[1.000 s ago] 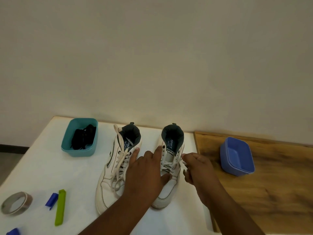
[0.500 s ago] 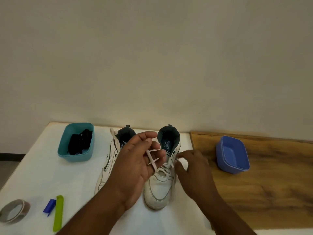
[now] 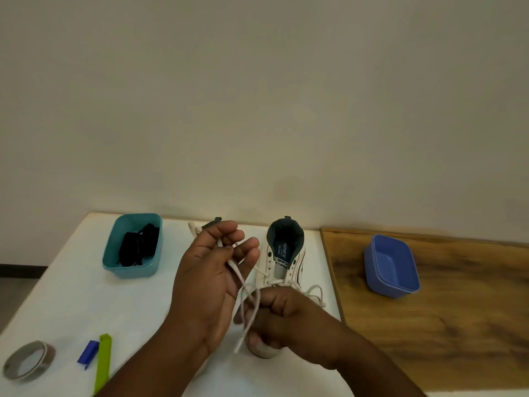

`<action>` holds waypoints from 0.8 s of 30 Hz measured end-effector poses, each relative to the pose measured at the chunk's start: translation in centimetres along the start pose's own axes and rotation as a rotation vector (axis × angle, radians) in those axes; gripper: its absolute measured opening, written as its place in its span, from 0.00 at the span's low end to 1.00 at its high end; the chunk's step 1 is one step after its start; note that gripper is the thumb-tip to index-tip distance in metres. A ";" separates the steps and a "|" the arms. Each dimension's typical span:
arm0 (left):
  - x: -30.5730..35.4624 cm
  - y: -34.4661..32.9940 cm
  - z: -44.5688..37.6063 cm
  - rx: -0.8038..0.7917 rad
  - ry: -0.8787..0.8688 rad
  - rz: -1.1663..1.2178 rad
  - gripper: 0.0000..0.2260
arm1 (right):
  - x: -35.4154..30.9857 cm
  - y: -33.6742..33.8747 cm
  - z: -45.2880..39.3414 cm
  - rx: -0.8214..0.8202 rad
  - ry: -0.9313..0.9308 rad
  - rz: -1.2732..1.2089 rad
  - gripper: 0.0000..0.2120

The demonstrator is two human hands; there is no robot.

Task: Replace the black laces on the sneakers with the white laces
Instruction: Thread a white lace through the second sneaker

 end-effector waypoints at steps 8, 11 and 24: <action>-0.5 2.2 -1.0 0.203 0.106 -0.225 0.16 | 0.0 3.7 0.0 0.658 0.090 -0.558 0.15; -0.9 1.3 -0.6 0.149 0.147 -0.084 0.14 | -0.1 3.0 0.0 0.625 0.098 -0.146 0.10; 0.1 2.0 -1.0 0.293 0.057 0.031 0.12 | 1.4 4.0 0.7 0.564 0.051 0.804 0.17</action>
Point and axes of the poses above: each hand's wrist, its own z-axis away from the middle knuckle, its own y-axis out of the back of the hand, x = y × z, the point moved 1 cm from there along -z, towards the middle knuckle, and after that the axes turned 7 degrees about -z, right-handed, at the moved point
